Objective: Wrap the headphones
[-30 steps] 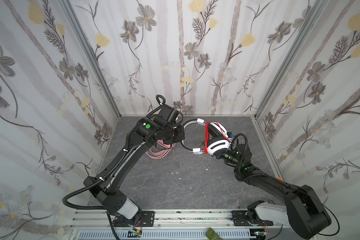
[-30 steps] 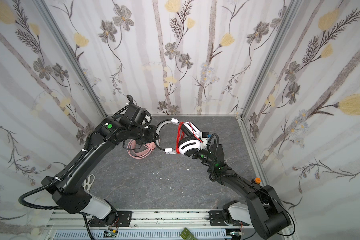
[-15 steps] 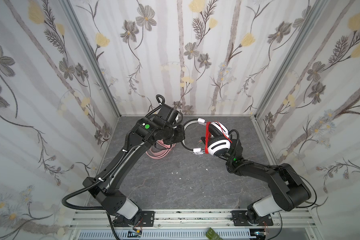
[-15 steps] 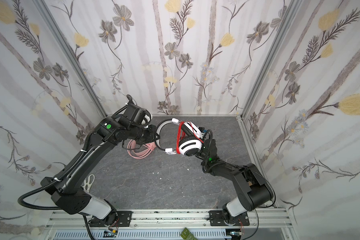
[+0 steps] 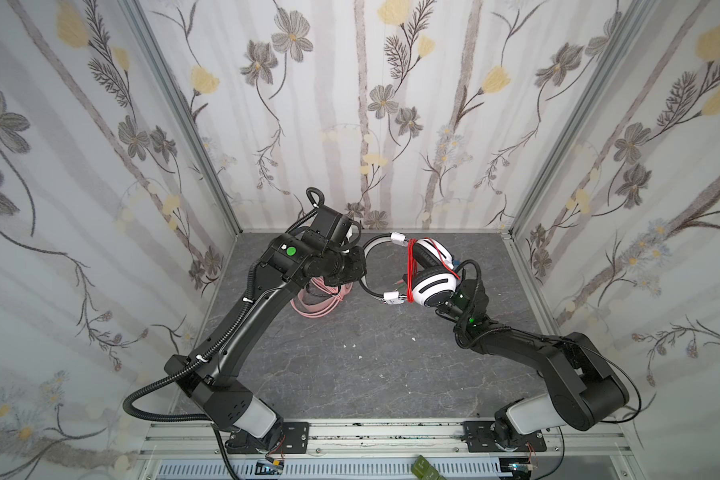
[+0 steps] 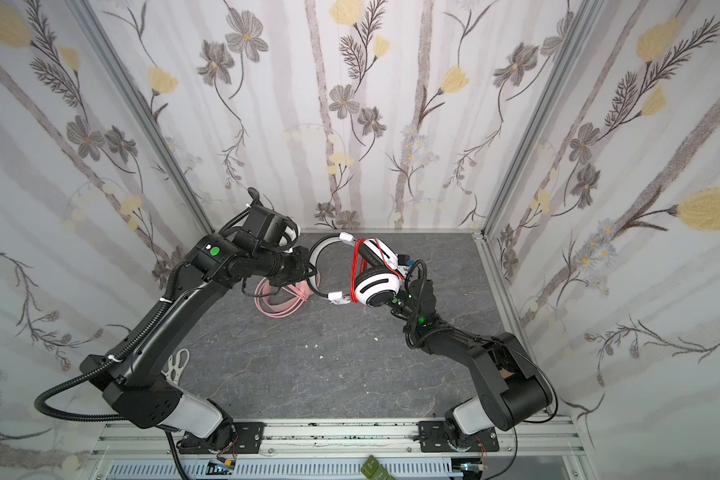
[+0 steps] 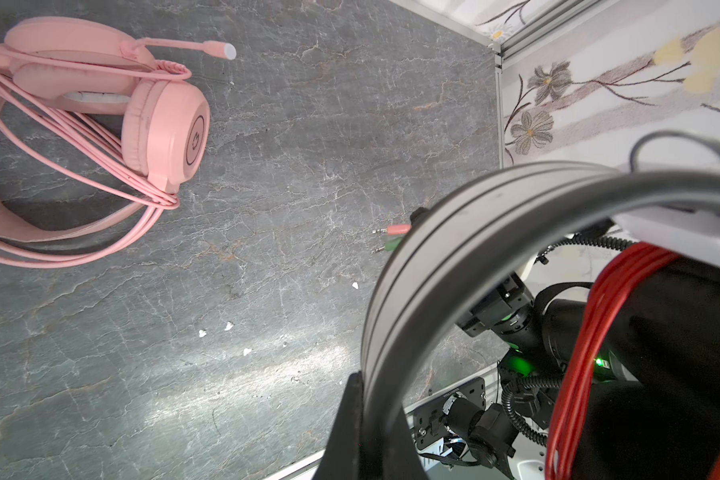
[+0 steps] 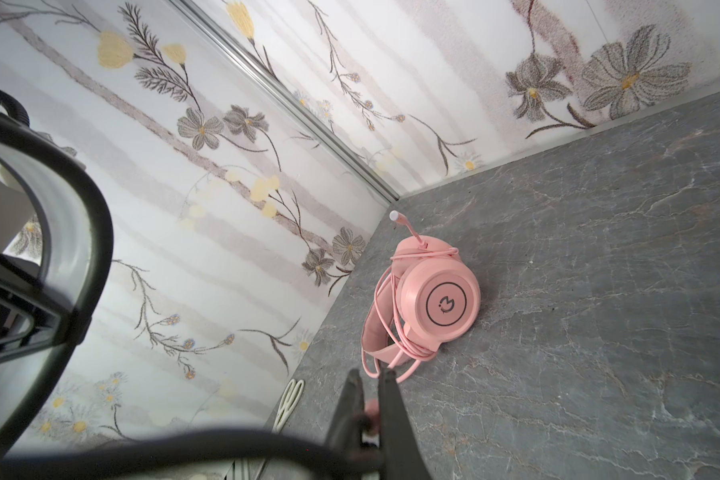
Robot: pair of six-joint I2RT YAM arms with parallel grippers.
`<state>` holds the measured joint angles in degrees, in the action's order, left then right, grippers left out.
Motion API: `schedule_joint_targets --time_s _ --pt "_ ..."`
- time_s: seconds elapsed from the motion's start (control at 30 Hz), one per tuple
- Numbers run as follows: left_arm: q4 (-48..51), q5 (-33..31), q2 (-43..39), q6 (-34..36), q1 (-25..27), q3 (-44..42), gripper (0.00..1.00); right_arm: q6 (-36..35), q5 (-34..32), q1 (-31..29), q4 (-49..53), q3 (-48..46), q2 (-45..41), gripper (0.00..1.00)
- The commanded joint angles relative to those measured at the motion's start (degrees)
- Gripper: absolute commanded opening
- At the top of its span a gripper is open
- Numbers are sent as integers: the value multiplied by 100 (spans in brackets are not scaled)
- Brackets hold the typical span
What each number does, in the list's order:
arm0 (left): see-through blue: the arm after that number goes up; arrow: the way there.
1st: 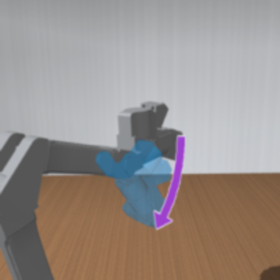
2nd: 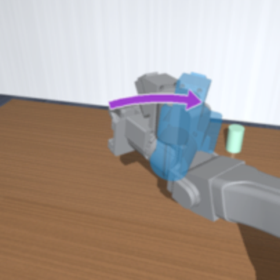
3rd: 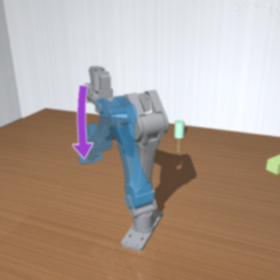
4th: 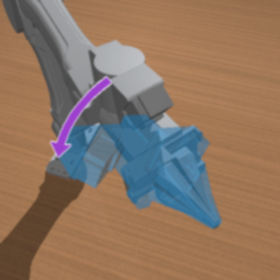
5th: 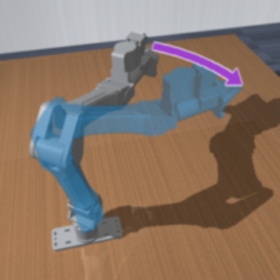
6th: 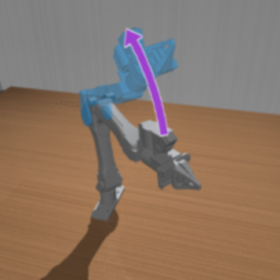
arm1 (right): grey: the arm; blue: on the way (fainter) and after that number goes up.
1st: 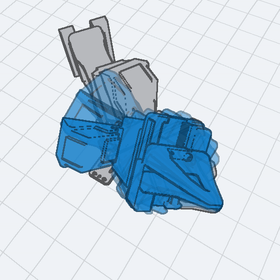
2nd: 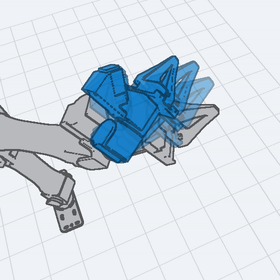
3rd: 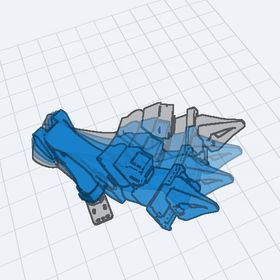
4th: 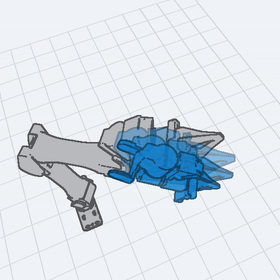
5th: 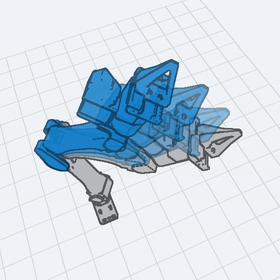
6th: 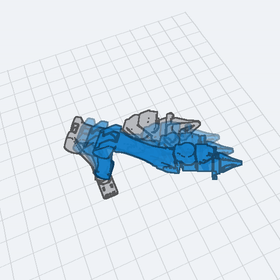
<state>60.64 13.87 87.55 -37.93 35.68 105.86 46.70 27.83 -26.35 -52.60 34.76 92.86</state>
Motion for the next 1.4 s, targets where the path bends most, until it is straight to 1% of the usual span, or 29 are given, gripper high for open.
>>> schedule_joint_targets --time_s 0.0,0.07,0.13,0.37,0.47,0.6,0.73,0.77,0.83,0.9,1.07,1.17,1.2,1.23,1.3,1.37 --pt "-705 315 -79 -309 -103 -97 0 -650 142 -134 1116 152 -343 10" --pt "-877 362 -115 -402 -158 -205 0 -890 150 -224 1595 184 -569 11" --pt "-1027 312 -162 -471 -200 -309 0 -958 200 -286 1862 155 -759 11" --pt "-1437 149 -230 -655 -325 -610 0 -734 816 -533 2562 252 -1187 14" --pt "-1548 150 -179 -761 -351 -664 0 -644 820 -718 2820 338 -1375 14" --pt "-1686 130 -123 -862 -370 -711 0 -246 697 -818 2824 296 -1605 13" --pt "-1814 173 -63 -960 -388 -699 0 264 697 -837 2518 116 -1722 11" --pt "-1826 184 -54 -970 -388 -694 0 308 676 -832 2461 85 -1744 11" --pt "-1828 181 -49 -979 -390 -677 0 288 534 -830 2543 38 -1802 17" --pt "-1828 210 -57 -984 -397 -655 0 270 365 -815 2465 -71 -1875 18" --pt "-1767 231 -113 -963 -402 -619 0 469 308 -732 2193 -246 -1819 7" --pt "-1751 219 -145 -953 -412 -625 0 460 348 -718 2171 -238 -1776 7" --pt "-1743 219 -149 -961 -409 -622 0 410 312 -705 2191 -252 -1807 10" --pt "-1746 220 -146 -962 -405 -613 0 347 242 -677 2217 -268 -1858 17" --pt "-1732 230 -150 -962 -410 -577 0 186 -100 -556 2441 -305 -2035 50" --pt "-1708 235 -148 -962 -409 -532 0 25 -401 -417 2469 -381 -2193 72"
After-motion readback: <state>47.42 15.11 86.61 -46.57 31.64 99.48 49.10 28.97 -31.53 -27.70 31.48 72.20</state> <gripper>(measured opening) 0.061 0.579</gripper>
